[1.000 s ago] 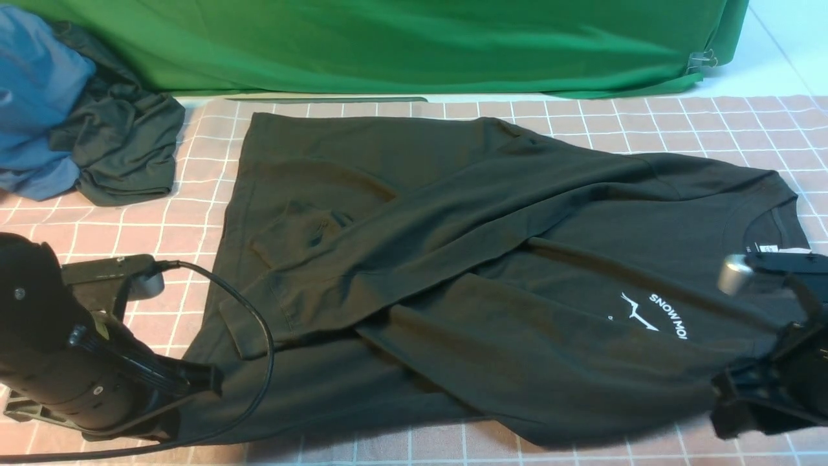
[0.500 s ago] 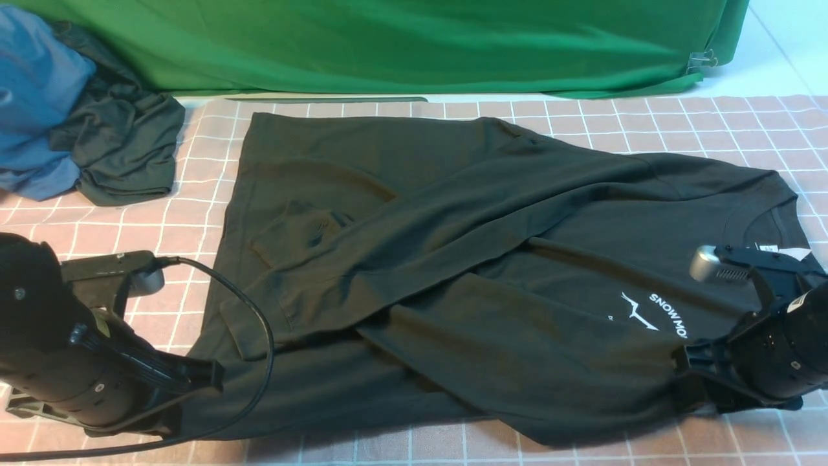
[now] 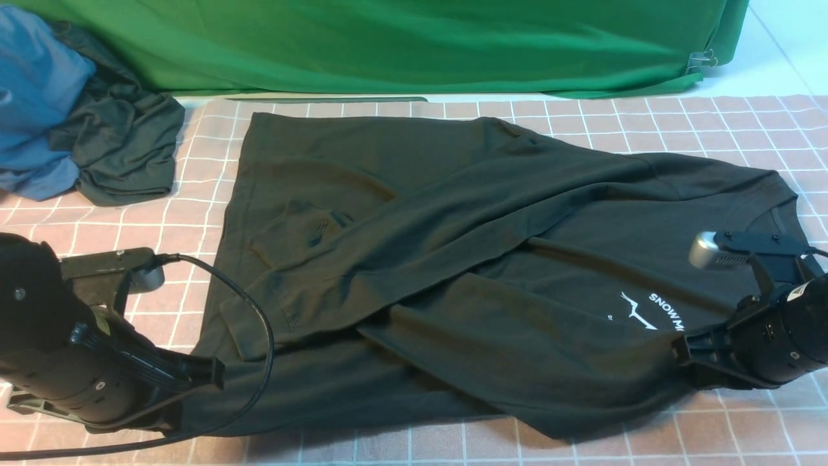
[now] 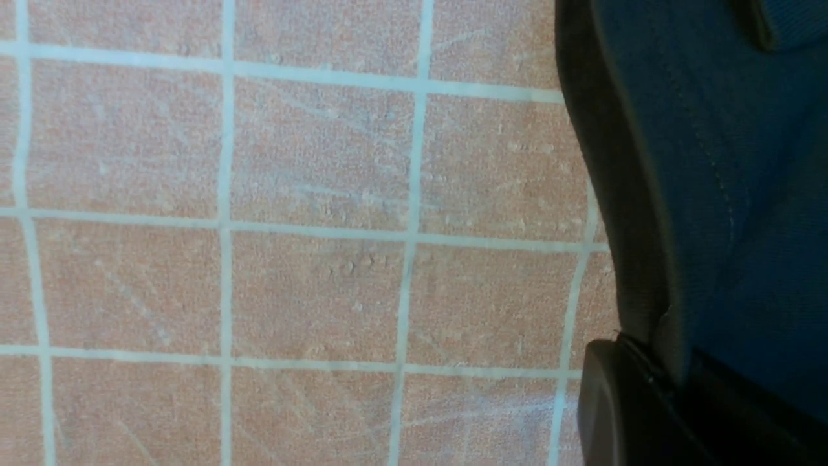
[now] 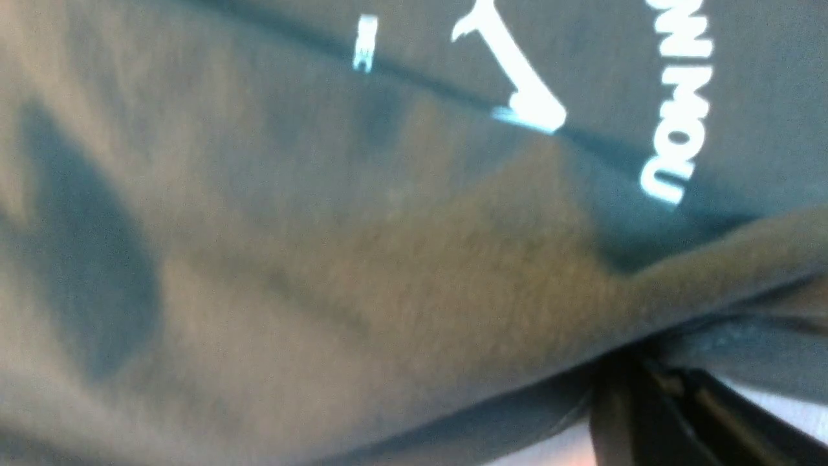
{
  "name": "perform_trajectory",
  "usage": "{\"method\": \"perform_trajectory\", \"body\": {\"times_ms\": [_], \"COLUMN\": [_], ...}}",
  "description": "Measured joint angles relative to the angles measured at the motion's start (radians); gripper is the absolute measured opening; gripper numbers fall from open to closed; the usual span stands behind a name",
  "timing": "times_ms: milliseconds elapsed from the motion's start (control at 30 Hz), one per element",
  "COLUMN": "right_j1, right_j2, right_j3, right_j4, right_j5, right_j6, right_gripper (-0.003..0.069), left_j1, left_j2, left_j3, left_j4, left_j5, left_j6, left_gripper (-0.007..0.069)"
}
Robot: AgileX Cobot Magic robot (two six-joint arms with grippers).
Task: Fold a long-sleeved shirt over a pink coffee tablecloth.
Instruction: 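Grasp the near edge of the shirt at its hem and shoulder corners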
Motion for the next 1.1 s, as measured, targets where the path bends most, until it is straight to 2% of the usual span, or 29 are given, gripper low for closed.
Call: {"method": "perform_trajectory", "body": {"times_ms": [300, 567, 700, 933, 1100], "right_j1": [-0.010, -0.028, -0.028, -0.031, -0.032], "right_j2": [-0.071, -0.113, -0.113, -0.113, -0.113], "right_j3": [-0.028, -0.029, -0.029, -0.029, -0.057], "right_j4": [-0.086, -0.098, -0.118, -0.229, -0.243], "right_j5": [0.154, 0.267, 0.275, 0.280, 0.282], "right_j6": [0.002, 0.001, 0.001, 0.059, 0.086], "right_gripper": [0.0040, 0.0040, 0.0040, 0.0038, 0.0038], "left_j1": [0.000, 0.000, 0.000, 0.000, 0.000], "left_j2": [0.000, 0.000, 0.000, 0.000, 0.000], "left_j3": [0.000, 0.000, 0.000, 0.000, 0.000], "left_j4": [0.034, 0.060, 0.061, 0.069, 0.088], "left_j5": [0.034, 0.044, 0.044, 0.067, 0.087], "left_j6": [-0.001, -0.001, -0.001, -0.001, -0.001], "left_gripper": [0.0031, 0.0031, 0.0031, 0.0031, 0.0031]}}
